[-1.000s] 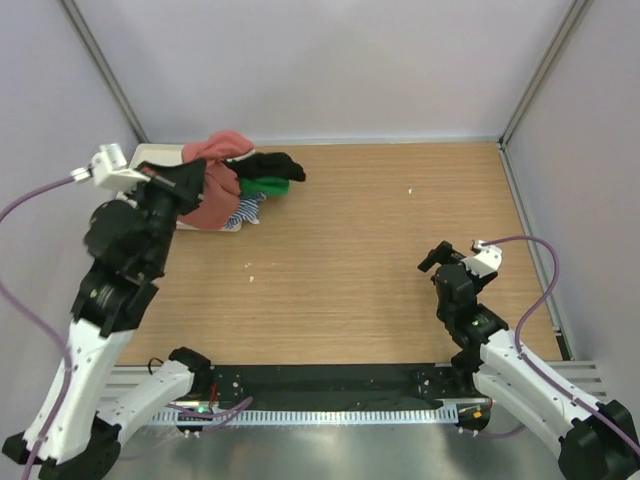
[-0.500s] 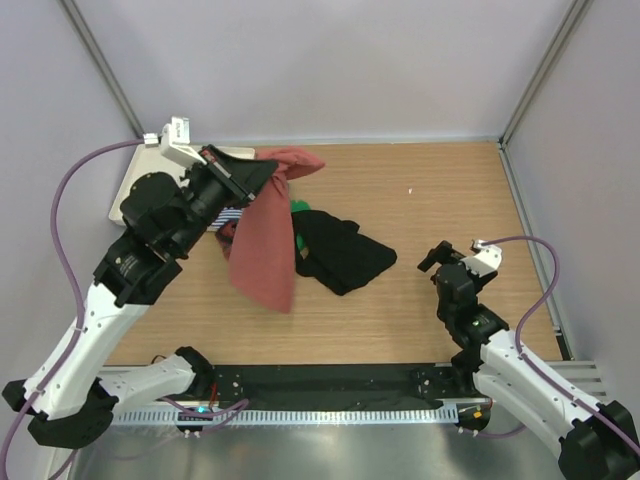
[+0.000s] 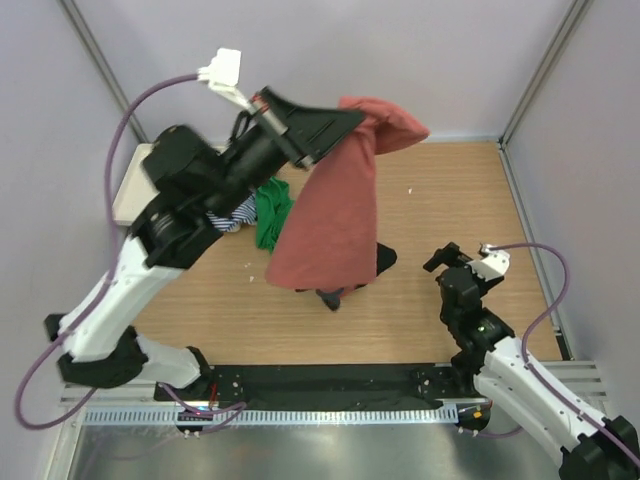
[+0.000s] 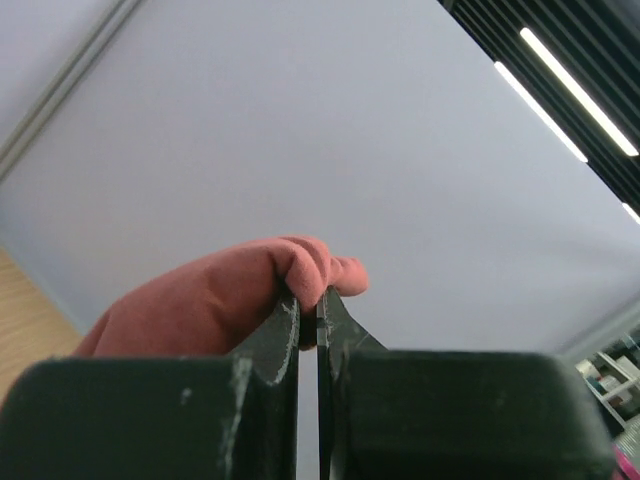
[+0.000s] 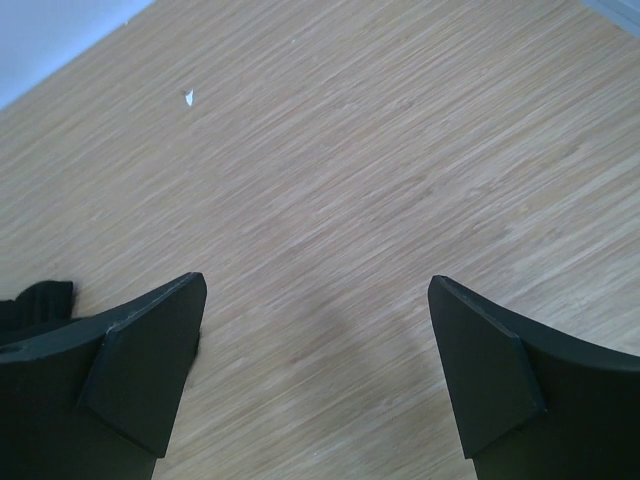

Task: Fold and stack the tank tops

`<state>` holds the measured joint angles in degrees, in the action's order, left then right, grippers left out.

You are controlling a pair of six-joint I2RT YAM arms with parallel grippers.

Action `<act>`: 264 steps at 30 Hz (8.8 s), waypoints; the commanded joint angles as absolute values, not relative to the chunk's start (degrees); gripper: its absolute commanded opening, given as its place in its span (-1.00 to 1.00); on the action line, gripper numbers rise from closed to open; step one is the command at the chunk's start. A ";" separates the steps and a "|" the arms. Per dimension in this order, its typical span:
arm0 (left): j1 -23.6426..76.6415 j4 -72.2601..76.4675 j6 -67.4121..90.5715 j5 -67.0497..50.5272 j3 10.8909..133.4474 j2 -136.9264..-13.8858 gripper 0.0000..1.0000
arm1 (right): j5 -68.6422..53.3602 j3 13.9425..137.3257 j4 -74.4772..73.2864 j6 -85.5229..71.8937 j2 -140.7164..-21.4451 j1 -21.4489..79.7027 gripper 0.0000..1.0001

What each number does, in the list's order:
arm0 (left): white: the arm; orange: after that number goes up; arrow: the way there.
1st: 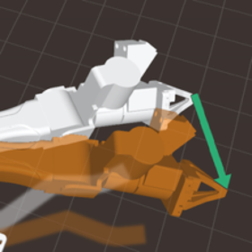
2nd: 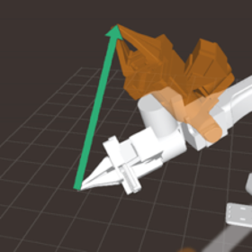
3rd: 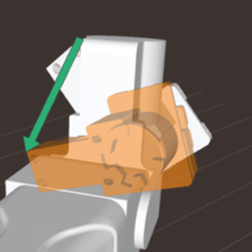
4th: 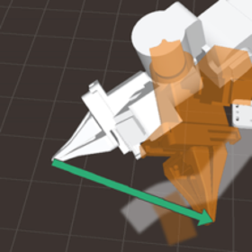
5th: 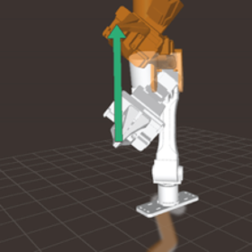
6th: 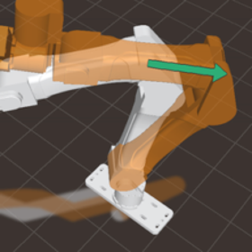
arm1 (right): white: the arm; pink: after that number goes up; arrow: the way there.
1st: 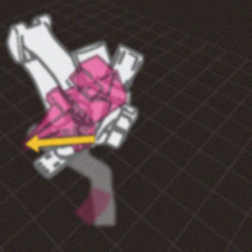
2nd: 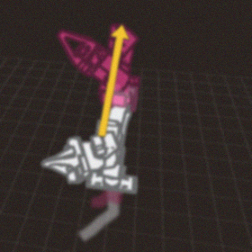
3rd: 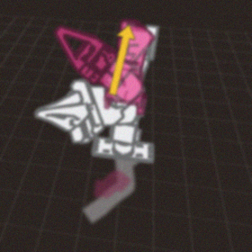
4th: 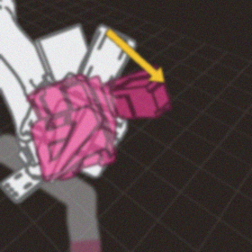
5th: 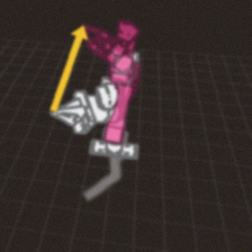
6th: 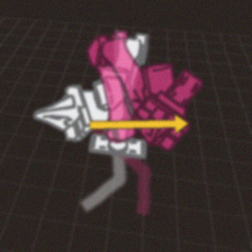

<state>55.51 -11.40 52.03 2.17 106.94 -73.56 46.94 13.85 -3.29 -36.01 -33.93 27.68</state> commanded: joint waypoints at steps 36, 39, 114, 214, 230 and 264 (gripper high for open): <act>42.55 -44.30 39.03 34.46 80.85 -96.75 0.99 | 56.25 13.80 -9.76 -40.96 -21.88 27.69 0.95; 40.53 -44.73 38.85 33.49 82.61 -102.38 0.99 | 56.16 13.80 -9.49 -40.69 -22.15 27.77 0.95; 33.75 -24.52 36.82 7.03 82.95 -107.45 0.89 | 30.50 25.23 -13.53 -37.52 -42.46 27.69 0.47; 19.33 1.05 44.65 3.34 33.92 -66.27 -1.00 | 7.92 51.53 -25.58 -30.49 -76.22 10.98 0.00; 20.57 0.35 42.98 6.94 34.28 -66.09 -1.00 | 1.23 36.82 -18.11 -33.66 -74.88 15.47 0.12; 21.44 -7.02 46.41 8.07 50.32 -83.44 -1.00 | 7.73 56.49 -25.66 -31.37 -87.66 8.09 -0.98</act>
